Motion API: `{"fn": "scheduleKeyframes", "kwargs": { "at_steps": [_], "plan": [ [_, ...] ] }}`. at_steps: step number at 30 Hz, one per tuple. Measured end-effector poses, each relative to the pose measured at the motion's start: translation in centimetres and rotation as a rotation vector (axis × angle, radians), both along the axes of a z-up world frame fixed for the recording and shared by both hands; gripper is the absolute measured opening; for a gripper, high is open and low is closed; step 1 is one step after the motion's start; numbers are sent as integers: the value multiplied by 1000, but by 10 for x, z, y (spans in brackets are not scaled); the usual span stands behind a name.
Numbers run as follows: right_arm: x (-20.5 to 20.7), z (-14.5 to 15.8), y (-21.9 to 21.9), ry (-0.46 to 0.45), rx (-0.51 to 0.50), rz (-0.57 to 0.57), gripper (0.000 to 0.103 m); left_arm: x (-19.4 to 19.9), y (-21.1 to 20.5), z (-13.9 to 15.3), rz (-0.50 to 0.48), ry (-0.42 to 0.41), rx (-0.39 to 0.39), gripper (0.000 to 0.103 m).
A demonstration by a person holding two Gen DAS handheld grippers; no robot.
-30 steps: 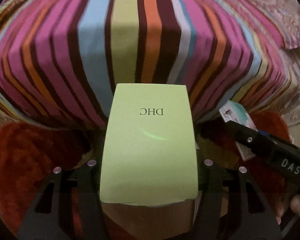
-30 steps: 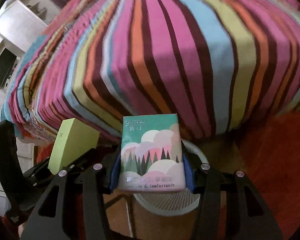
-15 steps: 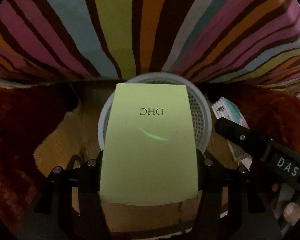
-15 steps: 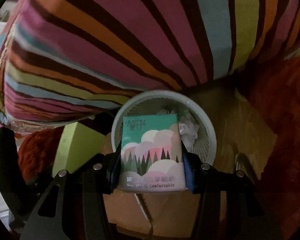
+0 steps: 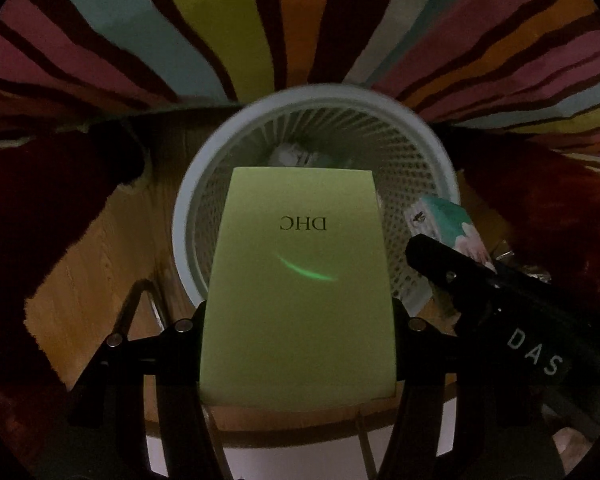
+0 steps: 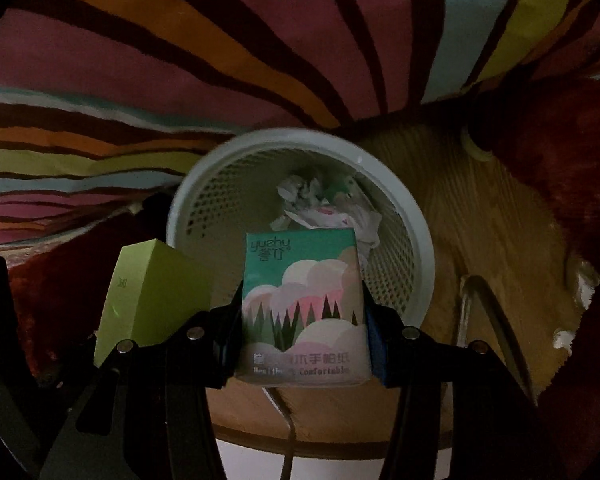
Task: Collect trash
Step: 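Carry the box with left tool while right tool carries the tissue pack to the wastebasket, then open left tool over the wastebasket while right tool opens, dropping box and tissue pack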
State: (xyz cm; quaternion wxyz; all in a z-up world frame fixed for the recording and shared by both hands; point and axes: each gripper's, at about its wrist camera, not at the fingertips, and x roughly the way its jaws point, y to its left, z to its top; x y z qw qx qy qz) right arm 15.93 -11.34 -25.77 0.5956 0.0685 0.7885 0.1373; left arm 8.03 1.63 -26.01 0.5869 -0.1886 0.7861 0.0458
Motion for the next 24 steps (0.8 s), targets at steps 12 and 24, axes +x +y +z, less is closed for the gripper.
{"fn": "scheduleKeyframes", "kwargs": {
  "at_steps": [12,24],
  "plan": [
    [-2,-47,-4,153,-57,-30,49,-3,2,-54,34,153,-42,56],
    [-9,-74,-4,214,-84,-47,49,-4,-4,-75,13,202,-38,56]
  ]
}}
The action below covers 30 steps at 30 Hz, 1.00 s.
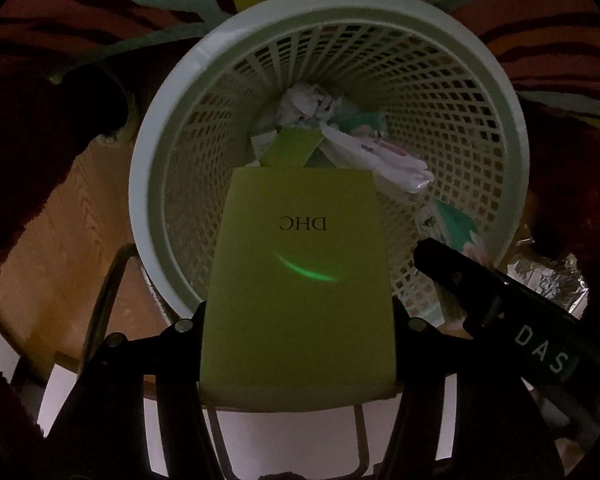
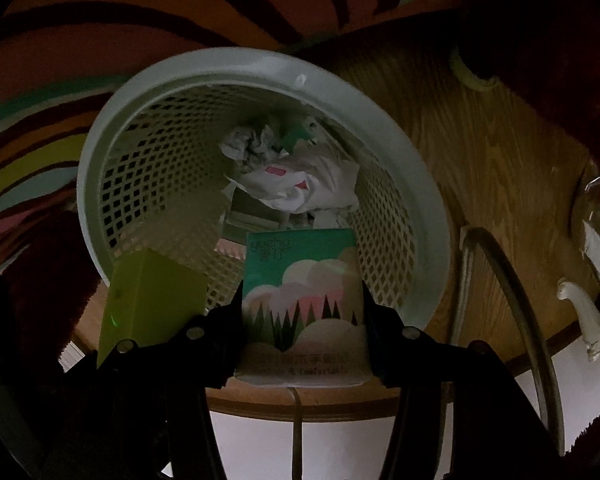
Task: Collect trash
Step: 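Open left tool over the wastebasket while right tool opens, dropping box and tissue pack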
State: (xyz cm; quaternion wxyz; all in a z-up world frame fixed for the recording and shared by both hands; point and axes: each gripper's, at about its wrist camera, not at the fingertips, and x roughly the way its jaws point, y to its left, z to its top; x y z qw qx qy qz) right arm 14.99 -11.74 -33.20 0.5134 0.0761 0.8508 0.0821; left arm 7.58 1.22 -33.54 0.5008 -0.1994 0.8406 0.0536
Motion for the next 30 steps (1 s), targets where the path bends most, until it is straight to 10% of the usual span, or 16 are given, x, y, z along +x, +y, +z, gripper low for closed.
{"fn": "scheduleKeyframes", "kwargs": {
  "at_steps": [12,16,22,30],
  "plan": [
    [2,-3,0,20,23,-14,50,-4,-3,-2,-16,19,-14,58],
    [3,-3,-1,22,23,-27,52,-3,-1,-2,-8,18,11,74],
    [4,-5,1,10,25,-49,88,-3,1,-2,-8,17,37,88],
    [5,-12,1,20,7,-52,90,-3,2,-2,-2,19,53,89]
  ]
}}
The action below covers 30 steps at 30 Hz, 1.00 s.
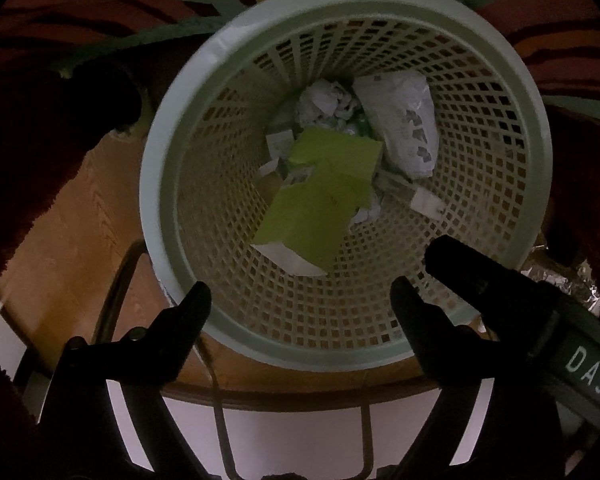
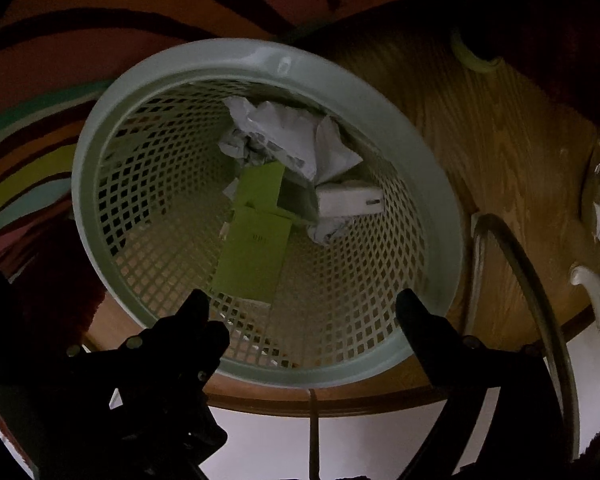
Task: Collect trash
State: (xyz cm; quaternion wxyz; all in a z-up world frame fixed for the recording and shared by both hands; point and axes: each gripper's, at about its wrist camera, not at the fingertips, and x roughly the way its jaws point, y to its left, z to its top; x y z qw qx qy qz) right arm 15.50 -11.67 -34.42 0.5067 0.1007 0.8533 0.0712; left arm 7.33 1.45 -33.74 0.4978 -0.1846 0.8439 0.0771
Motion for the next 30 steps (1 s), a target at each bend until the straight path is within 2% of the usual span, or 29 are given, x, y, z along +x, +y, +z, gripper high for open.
{"fn": "scheduleKeyframes", "kwargs": {
  "at_steps": [5,7,14,18,26,30],
  "plan": [
    [0,13,7,-77,-6,57,90,1,8,10,2,-35,39,89],
    [1,16,8,-100,-3,67,95,3,11,15,-3,-56,63,89],
    [10,40,5,-205,12,76,95,13,17,45,3,-171,83,89],
    [18,71,-3,-296,59,80,95,21,19,78,-27,-281,119,89],
    [17,155,-4,-557,69,203,95,30,13,153,-120,-492,180,89],
    [12,181,-8,-631,78,212,95,24,7,184,-178,-578,215,89]
  ]
}}
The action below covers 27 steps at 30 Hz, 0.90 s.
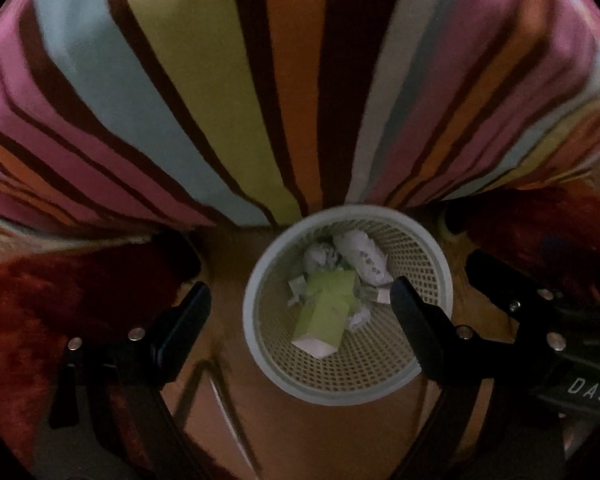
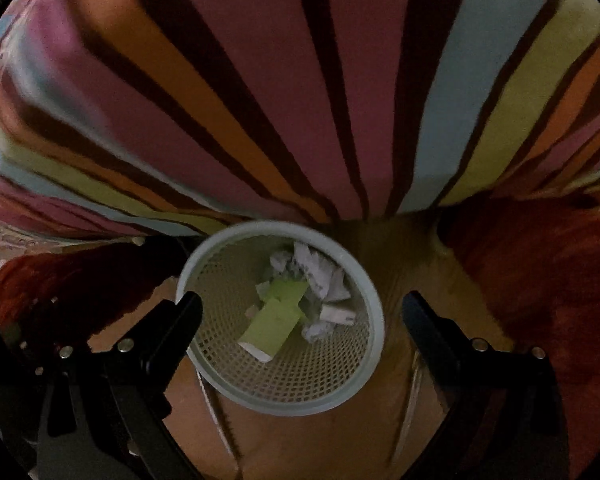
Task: Collect trash
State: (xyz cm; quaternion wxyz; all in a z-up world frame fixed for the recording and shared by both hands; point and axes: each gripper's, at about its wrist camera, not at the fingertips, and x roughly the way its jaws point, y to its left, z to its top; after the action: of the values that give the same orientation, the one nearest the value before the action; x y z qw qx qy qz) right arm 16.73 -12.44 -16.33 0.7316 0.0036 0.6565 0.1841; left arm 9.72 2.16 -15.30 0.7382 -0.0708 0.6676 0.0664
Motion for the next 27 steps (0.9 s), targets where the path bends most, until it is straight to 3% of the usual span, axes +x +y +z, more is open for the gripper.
{"fn": "scheduleKeyframes", "kwargs": {
  "at_steps": [14,20,24,27],
  "plan": [
    [-20,70,-30,-182,109,-47,95,-28,2,74,-9,-260,27,89],
    [-25,84,-32,-230,106,-64,95,-36,7,89,26,-325,7,89],
    [-25,91,-34,-237,94,-72,95,-38,4,92,21,-329,83,89],
    [-24,91,-35,-232,95,-71,95,-40,2,98,12,-341,89,89]
  ]
}}
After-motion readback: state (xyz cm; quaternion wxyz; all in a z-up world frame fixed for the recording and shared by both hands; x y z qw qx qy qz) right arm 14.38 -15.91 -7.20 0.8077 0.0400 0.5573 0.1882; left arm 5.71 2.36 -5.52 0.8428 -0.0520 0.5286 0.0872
